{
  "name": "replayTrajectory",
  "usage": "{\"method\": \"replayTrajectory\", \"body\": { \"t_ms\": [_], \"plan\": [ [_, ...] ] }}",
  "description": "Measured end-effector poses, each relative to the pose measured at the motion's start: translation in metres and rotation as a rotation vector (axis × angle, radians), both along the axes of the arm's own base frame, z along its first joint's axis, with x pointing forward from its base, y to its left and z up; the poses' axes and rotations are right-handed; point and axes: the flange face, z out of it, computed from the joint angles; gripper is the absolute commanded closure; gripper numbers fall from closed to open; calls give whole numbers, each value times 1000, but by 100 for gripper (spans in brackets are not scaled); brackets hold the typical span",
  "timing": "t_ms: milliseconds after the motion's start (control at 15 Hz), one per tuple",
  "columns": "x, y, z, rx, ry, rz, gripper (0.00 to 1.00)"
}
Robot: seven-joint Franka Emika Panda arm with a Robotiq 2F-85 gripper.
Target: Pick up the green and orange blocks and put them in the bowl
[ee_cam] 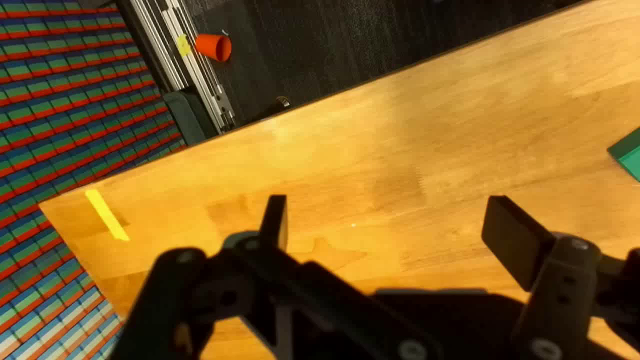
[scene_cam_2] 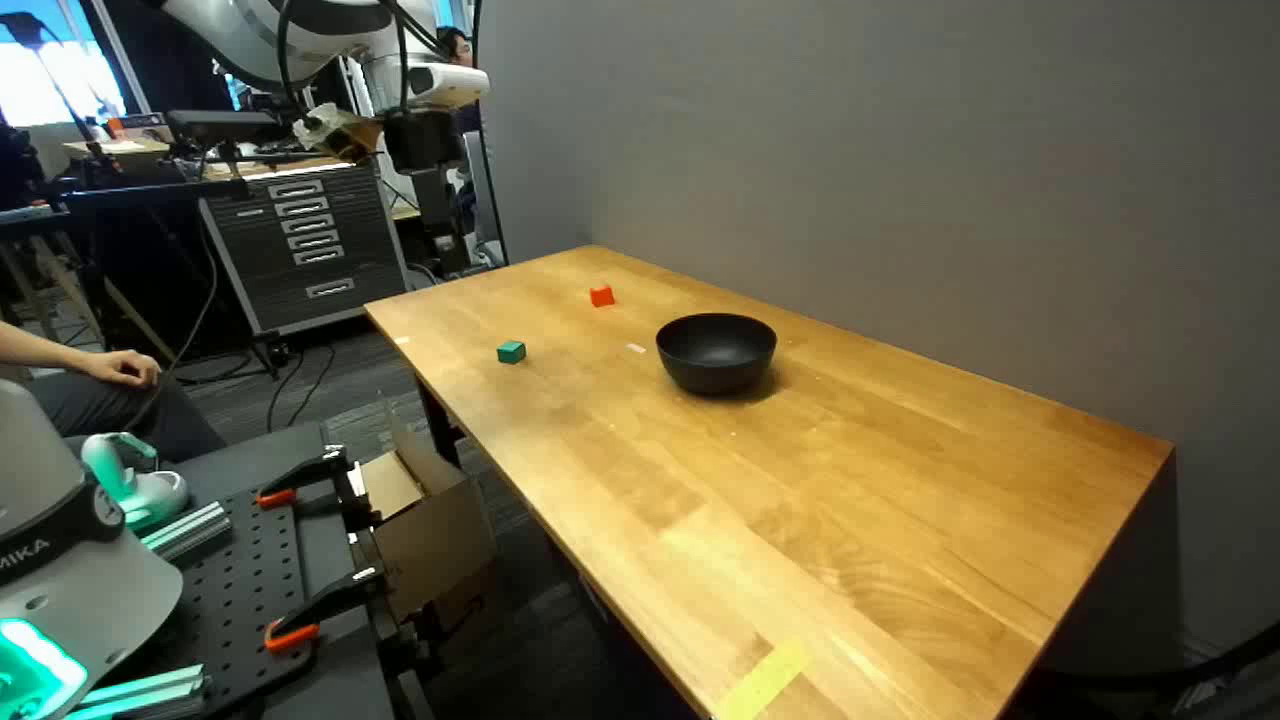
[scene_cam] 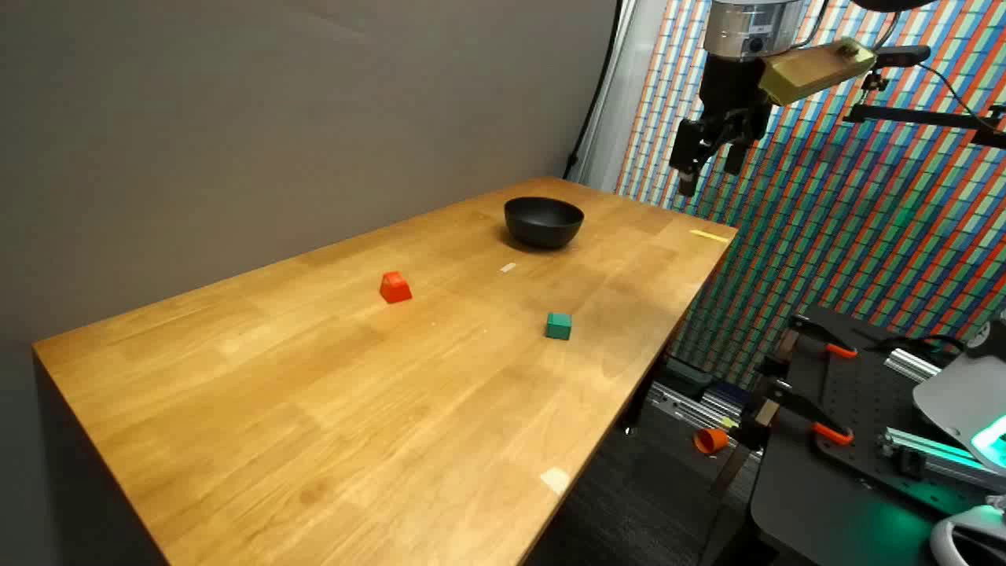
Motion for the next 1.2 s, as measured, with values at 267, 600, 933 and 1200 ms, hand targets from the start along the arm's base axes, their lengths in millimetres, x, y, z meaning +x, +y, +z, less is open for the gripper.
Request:
{"method": "replayTrajectory", "body": {
  "t_ms": [267,600,933,1200],
  "plan": [
    [2,1,4,2,-9,1,0],
    [5,2,-1,30,-13,3,0],
    [36,39,-58,165,-45,77,0],
    [60,93,-121,246,11,153,0]
  ]
}}
